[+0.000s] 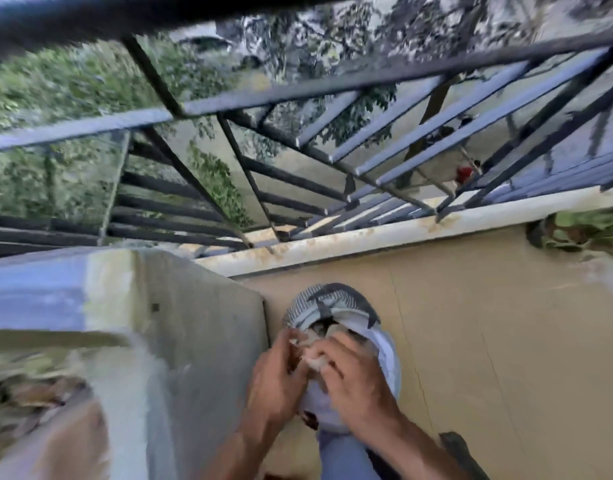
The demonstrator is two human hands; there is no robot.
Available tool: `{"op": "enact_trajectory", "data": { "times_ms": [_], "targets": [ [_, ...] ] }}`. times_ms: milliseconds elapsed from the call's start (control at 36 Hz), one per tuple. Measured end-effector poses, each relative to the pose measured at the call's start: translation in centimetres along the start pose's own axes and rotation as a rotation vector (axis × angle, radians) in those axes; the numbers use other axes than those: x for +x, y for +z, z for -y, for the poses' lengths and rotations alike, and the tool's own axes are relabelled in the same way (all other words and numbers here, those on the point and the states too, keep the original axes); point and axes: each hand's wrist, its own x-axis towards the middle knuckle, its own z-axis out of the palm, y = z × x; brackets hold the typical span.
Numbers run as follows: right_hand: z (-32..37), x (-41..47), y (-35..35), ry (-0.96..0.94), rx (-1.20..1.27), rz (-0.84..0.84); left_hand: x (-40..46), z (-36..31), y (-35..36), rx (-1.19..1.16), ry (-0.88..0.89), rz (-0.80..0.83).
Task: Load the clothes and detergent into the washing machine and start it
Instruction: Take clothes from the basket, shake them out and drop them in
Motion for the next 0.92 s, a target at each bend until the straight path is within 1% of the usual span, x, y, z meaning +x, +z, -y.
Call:
{"op": "enact_trajectory", "data": {
  "times_ms": [111, 167, 306, 361, 472, 500, 528, 556, 611, 639, 694, 806, 861, 917],
  "targets": [
    [5.4, -2.2, -3.0, -0.087, -0.060, -0.071, -3.6, -3.7, -3.6, 0.068, 0.115, 0.063],
    [7.7, -3.1, -4.2, -0.107, -0.070, -0.124, -5.4, -4.5, -5.4, 0.050, 0.176, 0.064],
    [13.1, -4.8, -6.3, -0.143, 0.018, -0.250, -10.2, -7.9, -9.9, -0.188, 0.287, 0.060],
    [15.1, -5.5, -6.3, -0.168, 0.046, -0.289, -11.8, -9.7, -11.6, -0.302, 0.340, 0.033],
    [17.9, -7.4, -5.3, -0.192, 0.051, -0.466, -14.5, -12.8, -14.8, -0.485, 0.423, -0.007],
    [18.2, -7.9, -5.0, -0.199, 0.042, -0.477, -15.3, -13.4, -15.5, -0.523, 0.448, -0.012],
    [18.3, -8.4, -4.7, -0.207, 0.035, -0.445, -16.1, -14.0, -16.1, -0.554, 0.474, -0.018],
    [18.4, -9.0, -4.3, -0.208, 0.022, -0.374, -17.1, -14.6, -16.6, -0.576, 0.501, -0.026],
    [18.7, -10.0, -3.4, -0.158, -0.070, -0.211, -18.9, -15.8, -17.4, -0.611, 0.556, -0.032],
    [19.0, -10.3, -2.9, -0.120, -0.116, -0.171, -19.8, -16.4, -17.8, -0.623, 0.586, -0.030],
    [19.4, -10.5, -2.2, -0.077, -0.146, -0.190, -21.3, -17.4, -18.6, -0.651, 0.647, -0.031],
    [20.3, -10.2, -2.4, -0.115, -0.163, -0.294, -23.6, -19.2, -20.5, -0.711, 0.757, -0.037],
    [20.7, -10.1, -3.1, -0.124, -0.149, -0.291, -24.2, -19.7, -21.5, -0.708, 0.791, -0.044],
    [20.8, -10.2, -3.6, -0.144, -0.147, -0.265, -24.3, -19.7, -22.3, -0.648, 0.803, -0.063]
  ]
}}
